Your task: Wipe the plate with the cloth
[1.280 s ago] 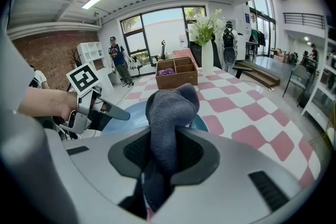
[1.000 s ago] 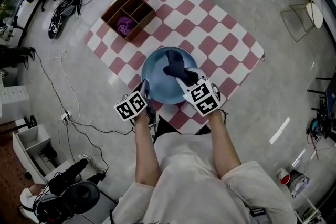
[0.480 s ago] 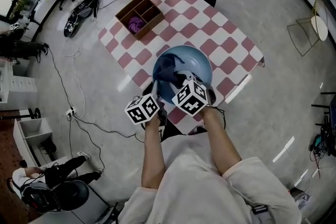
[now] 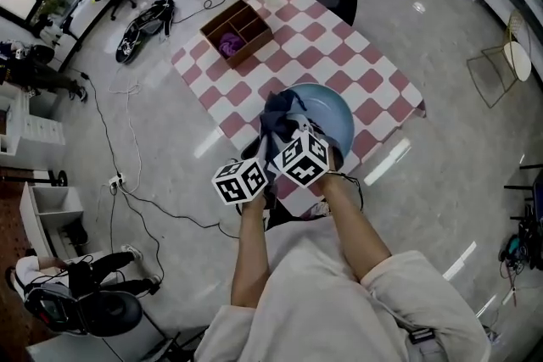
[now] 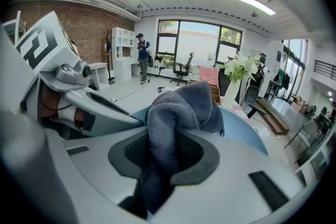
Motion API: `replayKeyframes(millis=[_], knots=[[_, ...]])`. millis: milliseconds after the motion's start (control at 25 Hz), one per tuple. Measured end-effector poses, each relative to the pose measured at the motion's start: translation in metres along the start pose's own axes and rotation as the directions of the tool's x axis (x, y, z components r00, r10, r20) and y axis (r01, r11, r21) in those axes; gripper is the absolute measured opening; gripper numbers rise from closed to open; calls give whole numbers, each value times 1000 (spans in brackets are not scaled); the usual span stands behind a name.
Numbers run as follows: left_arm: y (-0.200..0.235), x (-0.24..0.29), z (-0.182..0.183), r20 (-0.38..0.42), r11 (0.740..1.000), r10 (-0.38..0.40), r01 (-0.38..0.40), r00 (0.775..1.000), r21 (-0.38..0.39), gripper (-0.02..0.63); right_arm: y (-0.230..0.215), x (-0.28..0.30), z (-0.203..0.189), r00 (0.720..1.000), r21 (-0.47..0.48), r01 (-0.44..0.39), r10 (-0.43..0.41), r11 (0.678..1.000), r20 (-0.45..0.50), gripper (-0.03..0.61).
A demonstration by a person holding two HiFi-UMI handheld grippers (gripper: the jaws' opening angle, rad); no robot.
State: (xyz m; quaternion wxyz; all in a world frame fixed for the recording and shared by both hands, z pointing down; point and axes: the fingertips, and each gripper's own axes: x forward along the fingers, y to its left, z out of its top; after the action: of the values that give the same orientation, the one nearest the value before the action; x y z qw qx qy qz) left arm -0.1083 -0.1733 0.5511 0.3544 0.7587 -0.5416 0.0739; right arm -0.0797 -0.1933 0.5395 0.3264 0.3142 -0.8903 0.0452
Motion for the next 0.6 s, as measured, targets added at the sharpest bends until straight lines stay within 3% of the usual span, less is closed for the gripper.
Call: replayKeyframes(millis=[280,600], knots=[[-5,-5,3,16,1000,-18,17,1000,18,23,-10,-6,9,997,32,55,-56,998,56,106],[-10,-4,8,5,996,-20,20,1000,88,25,-25,-9,9,993,98,56,-66,994,95,106]])
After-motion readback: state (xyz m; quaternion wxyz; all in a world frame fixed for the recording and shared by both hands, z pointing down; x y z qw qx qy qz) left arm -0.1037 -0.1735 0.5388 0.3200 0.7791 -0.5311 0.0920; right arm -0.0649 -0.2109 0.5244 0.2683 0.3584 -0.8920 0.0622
